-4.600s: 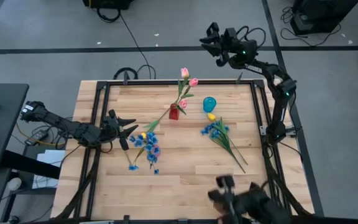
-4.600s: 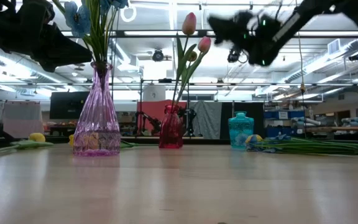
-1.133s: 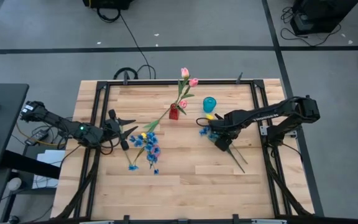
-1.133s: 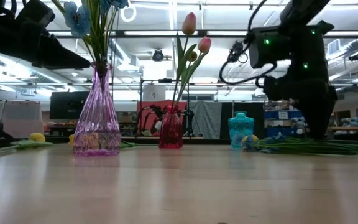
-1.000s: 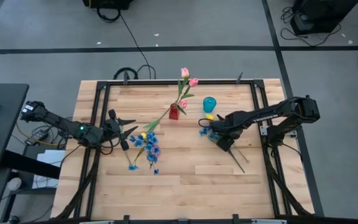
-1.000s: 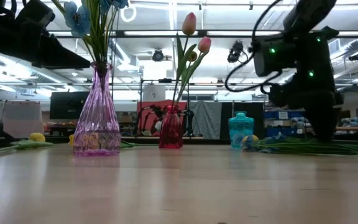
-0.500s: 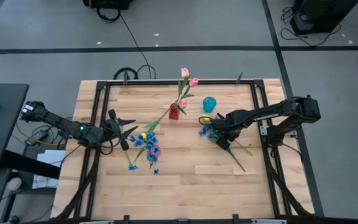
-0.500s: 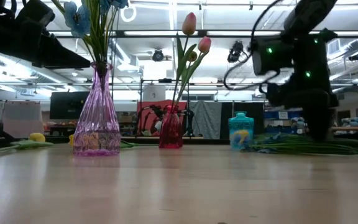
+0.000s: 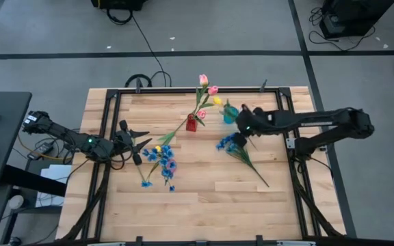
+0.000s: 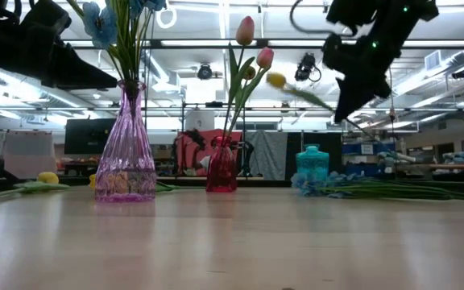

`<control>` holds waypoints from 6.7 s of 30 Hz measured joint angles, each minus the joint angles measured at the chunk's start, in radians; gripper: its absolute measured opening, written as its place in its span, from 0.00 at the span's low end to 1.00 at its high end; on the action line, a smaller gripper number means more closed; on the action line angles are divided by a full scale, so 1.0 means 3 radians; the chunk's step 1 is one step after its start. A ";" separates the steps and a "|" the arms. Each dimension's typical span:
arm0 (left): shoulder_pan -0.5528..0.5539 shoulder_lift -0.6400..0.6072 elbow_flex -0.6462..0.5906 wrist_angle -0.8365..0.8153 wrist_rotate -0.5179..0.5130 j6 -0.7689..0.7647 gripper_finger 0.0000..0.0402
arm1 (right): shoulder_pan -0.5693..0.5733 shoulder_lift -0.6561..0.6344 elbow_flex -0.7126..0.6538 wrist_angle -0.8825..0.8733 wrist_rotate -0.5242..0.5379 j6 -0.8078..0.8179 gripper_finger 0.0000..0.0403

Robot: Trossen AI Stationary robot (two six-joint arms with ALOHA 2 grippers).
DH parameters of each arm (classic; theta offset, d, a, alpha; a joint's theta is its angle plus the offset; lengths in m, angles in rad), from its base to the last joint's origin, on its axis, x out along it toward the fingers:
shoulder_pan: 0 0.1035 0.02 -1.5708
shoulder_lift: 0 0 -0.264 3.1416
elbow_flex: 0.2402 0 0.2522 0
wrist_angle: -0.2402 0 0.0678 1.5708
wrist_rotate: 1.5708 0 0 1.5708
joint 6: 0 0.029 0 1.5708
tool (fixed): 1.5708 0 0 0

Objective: Sort flowers into vase by color
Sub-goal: Put the yellow flower into the blue vase

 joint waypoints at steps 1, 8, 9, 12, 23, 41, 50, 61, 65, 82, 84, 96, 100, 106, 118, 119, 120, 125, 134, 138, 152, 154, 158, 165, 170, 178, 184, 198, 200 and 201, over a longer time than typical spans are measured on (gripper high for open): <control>0.0000 0.0000 0.0000 0.0000 0.0001 -0.0015 0.35 | -0.0025 -0.0070 0.0000 0.0084 0.0096 -0.0078 0.05; 0.0000 0.0000 0.0000 0.0008 0.0001 -0.0024 0.35 | -0.0261 -0.0377 0.0000 0.1061 0.0368 -0.0788 0.04; 0.0001 0.0000 0.0000 0.0008 0.0001 -0.0024 0.35 | -0.0309 -0.0390 0.0000 0.1169 0.0368 -0.0871 0.04; 0.0000 0.0000 0.0000 0.0007 0.0002 -0.0026 0.35 | -0.0471 -0.0400 0.0000 0.1433 0.0365 -0.1069 0.05; 0.0000 0.0001 0.0000 0.0006 0.0003 -0.0027 0.35 | -0.0963 -0.0108 0.0000 0.2253 -0.0100 -0.1424 0.05; 0.0001 0.0001 0.0000 -0.0109 0.0010 -0.0138 0.35 | -0.1082 0.0422 0.0000 0.1985 -0.0367 -0.1177 0.08; 0.0000 0.0000 0.0000 -0.0107 -0.0009 -0.0179 0.35 | -0.0917 0.0182 -0.0005 0.1385 -0.0338 -0.1034 0.20; 0.0000 0.0000 0.0000 -0.0652 -0.0024 -0.0924 0.35 | -0.0528 -0.0266 -0.0005 0.0644 -0.0273 -0.0441 0.24; 0.0024 0.0001 -0.0001 -0.1068 -0.0020 -0.1587 0.35 | -0.0252 -0.0353 -0.0005 0.0459 -0.0042 -0.0200 0.23; 0.0640 0.0683 -0.0001 -0.0825 0.0262 -0.1913 0.35 | 0.0284 -0.0383 0.0304 0.0351 0.0537 -0.0032 0.23; 0.0754 0.0796 0.0000 -0.0674 0.0412 -0.1884 0.35 | 0.0290 -0.0383 0.0317 0.0303 0.0561 -0.0046 0.23; 0.1426 0.1380 0.0000 0.0037 0.1494 -0.1300 0.35 | 0.0262 -0.0382 0.0318 0.0279 0.0507 -0.0104 0.23; 0.1422 0.1379 0.0173 -0.0536 0.1776 -0.1479 0.35 | 0.0262 -0.0382 0.0318 0.0275 0.0450 -0.0176 0.23; 0.1323 0.1377 0.0649 -0.1674 0.1867 -0.1973 0.35 | 0.0262 -0.0344 0.0108 0.0885 0.0656 -0.0699 0.23; 0.0555 0.1374 0.1136 -0.2623 0.1610 -0.3439 0.35 | -0.0075 -0.0293 -0.0737 0.3567 -0.0364 -0.2287 0.21; 0.0501 0.1372 0.1203 -0.2770 0.1590 -0.3581 0.35 | -0.0131 -0.0293 -0.0789 0.3746 -0.0429 -0.2365 0.21; 0.0456 0.1372 0.1266 -0.2924 0.1578 -0.3726 0.35 | -0.0189 -0.0293 -0.0842 0.3934 -0.0473 -0.2424 0.21; 0.0321 0.1372 0.1447 -0.3432 0.1842 -0.4465 0.35 | -0.0444 -0.0280 -0.1157 0.5039 -0.0536 -0.2572 0.21; 0.0208 0.1513 0.1313 -0.3525 0.1972 -0.5146 0.35 | -0.0595 -0.0067 -0.1641 0.6554 -0.0637 -0.2562 0.20; 0.0223 0.1608 0.1312 -0.3537 0.1967 -0.5180 0.35 | -0.0613 0.0104 -0.1656 0.6848 -0.0682 -0.2571 0.20; 0.0225 0.2067 0.1311 -0.3534 0.2066 -0.5360 0.35 | -0.0613 0.0436 -0.1481 0.6949 -0.0718 -0.2612 0.20; 0.0225 0.2099 0.1304 -0.3525 0.2006 -0.5374 0.35 | -0.0613 0.0436 -0.1481 0.6948 -0.0718 -0.2613 0.20; 0.0225 0.2122 0.1077 -0.3224 0.1979 -0.5347 0.35 | -0.0613 0.0436 -0.1481 0.6947 -0.0718 -0.2624 0.19; 0.0286 0.2115 0.0788 -0.2902 0.1990 -0.5350 0.35 | -0.0613 0.0436 -0.1481 0.6948 -0.0718 -0.2625 0.19; 0.0308 0.2110 0.0746 -0.2874 0.1963 -0.5333 0.30 | -0.0613 0.0433 -0.1481 0.6948 -0.0718 -0.2625 0.19; 0.0308 0.2113 0.0741 -0.2878 0.1880 -0.5084 0.03 | -0.0613 0.0433 -0.1481 0.6943 -0.0718 -0.2637 0.19; 0.0311 0.2070 0.0887 -0.2986 0.1702 -0.4927 0.02 | -0.0613 0.0433 -0.1481 0.6930 -0.0716 -0.2638 0.19; 0.0312 0.1964 0.2136 -0.3881 0.0220 -0.3615 0.01 | -0.0614 0.0432 -0.1480 0.6759 -0.0697 -0.2432 0.19; 0.0312 0.1963 0.2275 -0.3832 0.0110 -0.3259 0.01 | -0.0614 0.0432 -0.1480 0.6680 -0.0709 -0.2358 0.19; 0.0312 0.1963 0.2330 -0.3797 0.0045 -0.3090 0.01 | -0.0614 0.0432 -0.1480 0.6634 -0.0712 -0.2316 0.19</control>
